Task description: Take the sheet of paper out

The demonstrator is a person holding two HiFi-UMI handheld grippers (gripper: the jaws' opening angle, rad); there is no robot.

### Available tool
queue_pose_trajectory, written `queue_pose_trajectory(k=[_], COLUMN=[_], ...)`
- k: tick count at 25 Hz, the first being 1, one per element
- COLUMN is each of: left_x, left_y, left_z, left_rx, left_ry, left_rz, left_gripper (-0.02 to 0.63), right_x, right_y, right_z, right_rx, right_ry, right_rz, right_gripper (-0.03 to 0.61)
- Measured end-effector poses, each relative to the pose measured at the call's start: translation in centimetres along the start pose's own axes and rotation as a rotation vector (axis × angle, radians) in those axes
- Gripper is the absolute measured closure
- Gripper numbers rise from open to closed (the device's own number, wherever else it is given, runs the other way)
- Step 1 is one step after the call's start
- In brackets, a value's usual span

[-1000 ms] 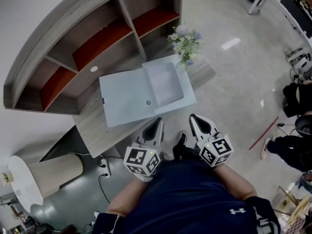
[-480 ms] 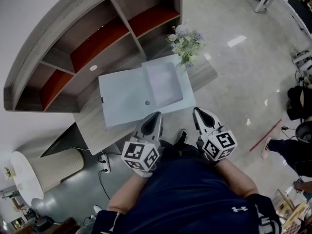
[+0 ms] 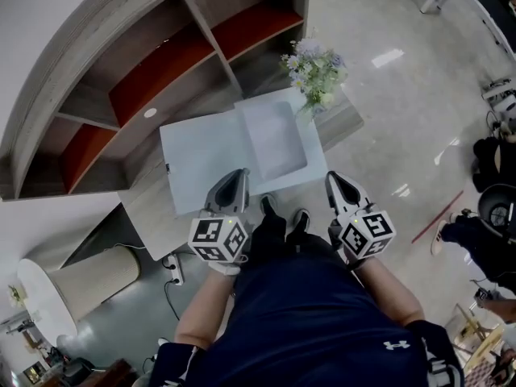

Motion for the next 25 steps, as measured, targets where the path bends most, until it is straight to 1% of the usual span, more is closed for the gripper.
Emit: queue_pose_trajectory(k=[5, 8, 10, 12, 15, 16, 19, 21, 25], left_x=[-1.3, -2.1, -2.8, -3.9, -5.9, -6.6, -9.0, -10.7, -13.4], left_y=[3.4, 4.7, 5.6, 6.2, 6.9, 7.3, 8.3, 8.6, 8.8], left_z=[-2.7, -4.2, -5.5, -6.9, -9.1, -9.7, -11.6, -12.8, -15.0], left_rx=[-0.009, -0.03, -0.059, -0.104, -0.186, -0.203, -0.223, -0.228, -0.218], left_ry=[0.055, 0.077, 0.101, 0.142, 0.208, 0.232, 0.321, 0.385, 0.484], left_rz=[0.038, 0.04, 0.033, 0.033, 0.071, 0.084, 0.098, 0.107, 0.167], left_gripper=[0.592, 0.592, 0.592, 0.592, 0.589, 0.575, 0.489, 0.463, 0.411], right_x=[0.0, -0.3, -0.9, -1.6, -2.5, -2.8, -3.5, -4.0, -4.4], right_y=[-0.8, -1.2, -1.4, -1.8, -2.3, -2.3, -2.4, -2.5, -3.6], right_z=[-2.0, -3.6, -5.2, -6.5, -7.8, -8.1, -8.9, -9.1, -9.8], right_rx=[-0.037, -0.071, -0.079, -0.095, -0.134, -0.147, -0.174, -0.18, -0.176], right_ry=[-0.013, 0.01, 0.033, 0.062, 0.093, 0.098, 0.114, 0.131, 0.158], right_rz=[0.001, 0.022, 0.019, 0.001, -0.026, -0.031, -0.047, -0.055, -0.068], right_gripper=[0.565, 0.565, 0.565, 0.565, 0.563, 0.563, 0.563, 0.563, 0.563])
Point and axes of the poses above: the fingertips, and each gripper's own axes: z backward along the fingers, y to its left, x out of its top, the point moved 6 cm from there along z, backward along the fingers, and after that the axes turned 4 degrees about -z, right-handed, at the moved point
